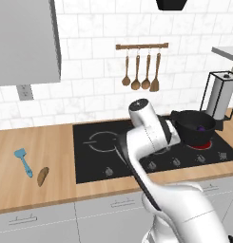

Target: Put the eggplant and sweet potato in the pot. Retrieve the spatula and lightly stir the vegetables in the pot.

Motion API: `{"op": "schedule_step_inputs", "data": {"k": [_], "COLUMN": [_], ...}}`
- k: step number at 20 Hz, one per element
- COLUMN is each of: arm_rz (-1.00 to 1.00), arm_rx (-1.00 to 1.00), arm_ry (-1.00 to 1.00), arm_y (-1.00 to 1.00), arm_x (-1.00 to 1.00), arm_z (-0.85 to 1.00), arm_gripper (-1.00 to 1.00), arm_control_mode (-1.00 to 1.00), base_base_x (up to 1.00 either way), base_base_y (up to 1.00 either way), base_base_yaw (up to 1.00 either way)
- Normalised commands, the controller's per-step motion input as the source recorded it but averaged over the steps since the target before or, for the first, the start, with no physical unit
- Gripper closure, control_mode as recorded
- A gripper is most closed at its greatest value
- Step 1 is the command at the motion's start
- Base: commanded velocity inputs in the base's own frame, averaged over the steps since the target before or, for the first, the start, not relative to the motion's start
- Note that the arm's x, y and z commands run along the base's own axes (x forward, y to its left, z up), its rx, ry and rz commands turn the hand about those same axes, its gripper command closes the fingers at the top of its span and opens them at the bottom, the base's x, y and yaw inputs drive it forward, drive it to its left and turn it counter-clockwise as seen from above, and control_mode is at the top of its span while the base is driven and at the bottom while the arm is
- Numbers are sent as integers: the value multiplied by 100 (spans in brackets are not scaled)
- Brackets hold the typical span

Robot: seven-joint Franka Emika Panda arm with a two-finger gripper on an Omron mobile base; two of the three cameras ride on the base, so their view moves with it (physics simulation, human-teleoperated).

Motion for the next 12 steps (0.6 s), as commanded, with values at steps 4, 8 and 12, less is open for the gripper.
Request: {"op": "schedule_step_inputs", "data": {"k": [4,8,12], "arm_rz": [7,5,4], "arm_rx": [0,0,0], "arm_ry": [11,10,6], "arm_y": [100,100,100], "arm_x": [0,0,0], "arm_z": [0,0,0], "arm_gripper": [-100,-100,-100], "arm_control_mode": [-100,-100,-100], "base_base_x": [0,0,0], "base_base_y": [0,0,0], "base_base_yaw": [0,0,0]}}
